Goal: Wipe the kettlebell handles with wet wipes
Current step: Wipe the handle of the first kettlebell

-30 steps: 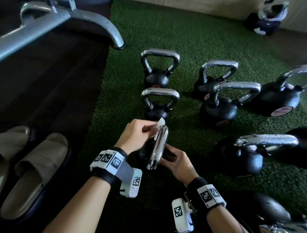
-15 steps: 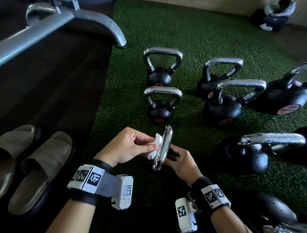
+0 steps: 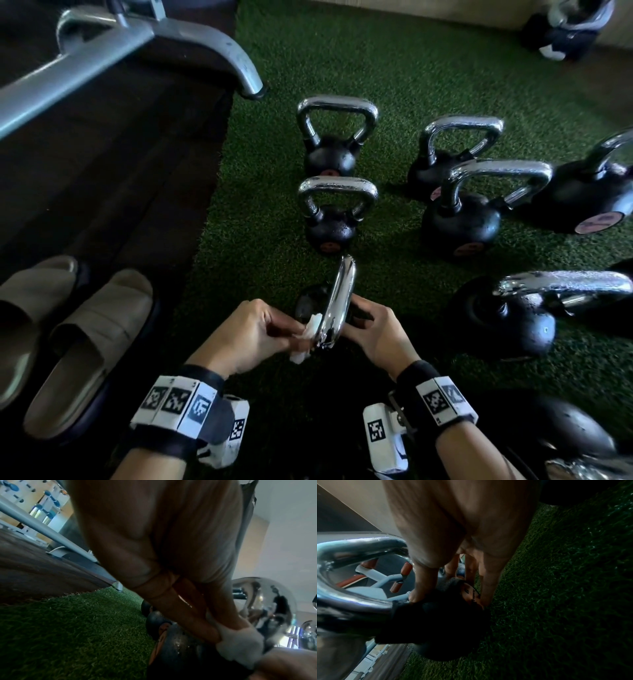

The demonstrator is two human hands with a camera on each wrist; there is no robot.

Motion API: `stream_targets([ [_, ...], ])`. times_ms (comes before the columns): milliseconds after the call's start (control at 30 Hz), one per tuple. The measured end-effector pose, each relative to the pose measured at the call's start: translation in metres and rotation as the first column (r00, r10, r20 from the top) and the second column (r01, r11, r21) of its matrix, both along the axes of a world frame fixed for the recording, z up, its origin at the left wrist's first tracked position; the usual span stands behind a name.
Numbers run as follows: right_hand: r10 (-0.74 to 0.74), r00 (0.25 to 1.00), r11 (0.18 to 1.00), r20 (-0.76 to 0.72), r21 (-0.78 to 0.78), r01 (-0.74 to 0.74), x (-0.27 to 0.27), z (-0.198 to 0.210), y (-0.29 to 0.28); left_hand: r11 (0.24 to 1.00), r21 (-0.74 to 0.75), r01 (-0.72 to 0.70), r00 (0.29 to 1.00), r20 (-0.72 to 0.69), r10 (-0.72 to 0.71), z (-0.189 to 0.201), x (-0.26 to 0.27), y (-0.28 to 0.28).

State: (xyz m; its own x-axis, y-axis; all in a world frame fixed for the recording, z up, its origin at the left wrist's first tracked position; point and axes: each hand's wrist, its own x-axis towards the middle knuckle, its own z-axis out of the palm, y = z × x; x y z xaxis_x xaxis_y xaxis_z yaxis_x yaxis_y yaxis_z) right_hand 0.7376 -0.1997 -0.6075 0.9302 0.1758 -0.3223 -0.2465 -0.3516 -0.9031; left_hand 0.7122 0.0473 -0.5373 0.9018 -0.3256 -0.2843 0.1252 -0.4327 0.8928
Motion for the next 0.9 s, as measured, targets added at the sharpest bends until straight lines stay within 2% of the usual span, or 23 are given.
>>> stream_targets([
  [67,0.033,0.999,0.993,0.012,-0.112,-0.032,0.002,0.011,0.001,0.999,-0.016,-0.027,0.999,0.019,0.027,-0.003,-0.002,0.001],
  [133,0.071,0.997,0.957,0.04,-0.285,-0.057,0.003,0.029,-0.001,0.989,-0.101,-0.103,0.993,0.048,0.108,-0.007,-0.005,0.002],
  [200,0.033,0.979,0.927,0.201,-0.373,0.045,0.002,0.05,-0.004,0.959,-0.192,-0.207,0.972,0.067,0.223,-0.006,-0.007,0.002],
  [267,-0.047,0.905,0.949,0.423,-0.265,0.172,-0.002,0.072,-0.004,0.908,-0.308,-0.284,0.945,0.067,0.319,0.002,-0.006,0.003],
  [300,-0.08,0.873,0.968,0.48,-0.171,0.183,-0.004,0.085,-0.001,0.872,-0.383,-0.306,0.934,0.058,0.354,0.009,-0.005,0.002],
  [400,-0.03,0.881,0.999,0.472,0.029,0.019,-0.011,0.122,0.012,0.812,-0.493,-0.311,0.922,0.052,0.384,0.031,0.004,-0.005],
  [500,0.032,0.882,0.999,0.47,0.023,-0.049,-0.013,0.131,0.021,0.822,-0.484,-0.299,0.93,0.044,0.364,0.045,0.013,-0.018],
  [633,-0.053,0.85,0.998,0.525,0.046,0.034,-0.015,0.124,0.023,0.816,-0.446,-0.368,0.916,-0.022,0.401,0.055,0.016,-0.031],
  [767,-0.149,0.828,0.989,0.541,0.072,0.132,-0.015,0.119,0.023,0.775,-0.47,-0.423,0.9,-0.124,0.417,0.055,0.02,-0.037],
  [833,-0.267,0.822,0.963,0.503,0.105,0.249,-0.008,0.112,0.013,0.858,-0.355,-0.371,0.918,-0.004,0.395,0.041,0.025,-0.027],
  [900,-0.373,0.82,0.926,0.433,0.123,0.356,0.001,0.095,0.0,0.974,-0.107,-0.198,0.973,0.098,0.209,0.016,0.027,-0.009],
])
